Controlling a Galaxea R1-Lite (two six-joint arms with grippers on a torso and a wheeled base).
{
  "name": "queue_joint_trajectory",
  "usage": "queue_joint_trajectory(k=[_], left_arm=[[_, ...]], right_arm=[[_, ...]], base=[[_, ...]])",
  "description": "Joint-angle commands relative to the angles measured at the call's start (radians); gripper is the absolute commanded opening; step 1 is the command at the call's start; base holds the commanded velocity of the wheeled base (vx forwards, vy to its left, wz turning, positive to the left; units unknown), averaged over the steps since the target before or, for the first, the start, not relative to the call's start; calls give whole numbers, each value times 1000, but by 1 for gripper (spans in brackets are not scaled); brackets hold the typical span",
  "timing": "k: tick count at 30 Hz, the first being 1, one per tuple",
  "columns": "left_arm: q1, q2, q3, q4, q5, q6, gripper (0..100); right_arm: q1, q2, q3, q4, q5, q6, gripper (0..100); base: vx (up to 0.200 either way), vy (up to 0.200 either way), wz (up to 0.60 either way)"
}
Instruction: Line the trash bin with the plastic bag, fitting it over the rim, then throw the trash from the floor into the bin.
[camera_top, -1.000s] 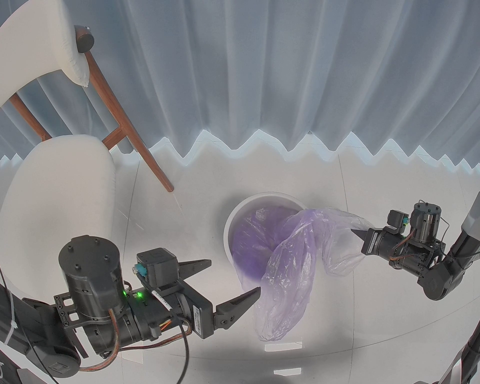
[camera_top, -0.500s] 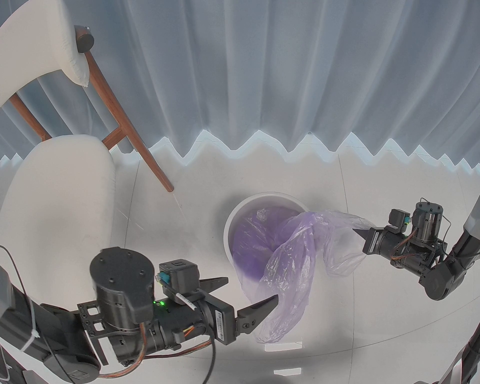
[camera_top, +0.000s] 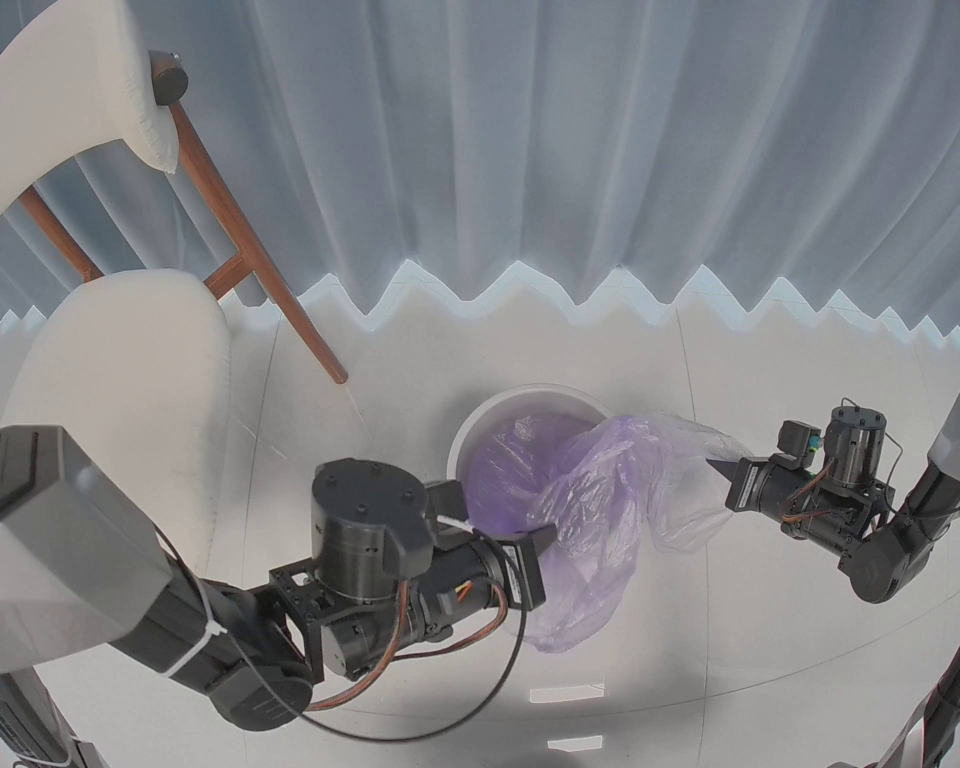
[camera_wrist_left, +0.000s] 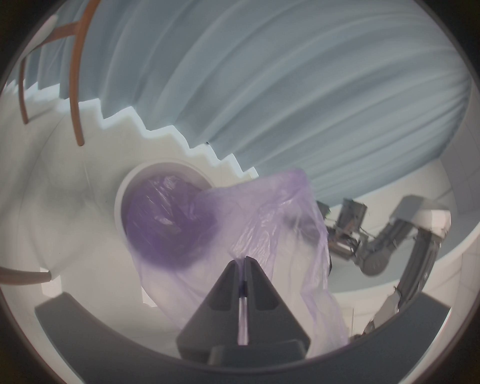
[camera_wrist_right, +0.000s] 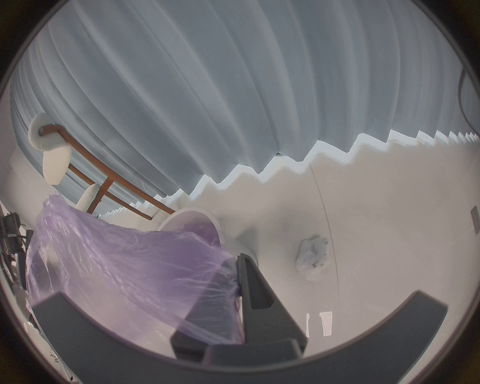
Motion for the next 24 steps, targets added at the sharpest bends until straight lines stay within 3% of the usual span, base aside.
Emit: queue_joint_trajectory(k=[1,4,11,13,16,17,21,24], left_arm=[[63,44,-52,-19,8,-59,0],[107,-13,-21,-17,7,-87,0],[100,-92,-15,-51,-4,-247,0],[104,-94,-38,-49,-13,-268,0],[129,-85,-90,-36,-35,-251,0],[178,-74,-153,-10,-58,-205,0],[285,-17,-247,67,-158,-67,0],[327,26,-310,118,-197,-20,0]], right_arm=[[-1,-18,-9,0,-3,5,0],[-1,-33,3,-2,-3,5,0],[-2,-47,-8,8,-2,11,0],[1,-41,-32,11,1,51,0],[12,-41,-72,26,3,163,0],[15,-53,-117,80,3,240,0],[18,-106,-236,316,7,249,0],[49,-115,-341,479,24,258,0]], base=[[0,0,0],[0,0,0],[0,0,0],[0,0,0],[0,0,0],[0,0,0],[0,0,0],[0,0,0]])
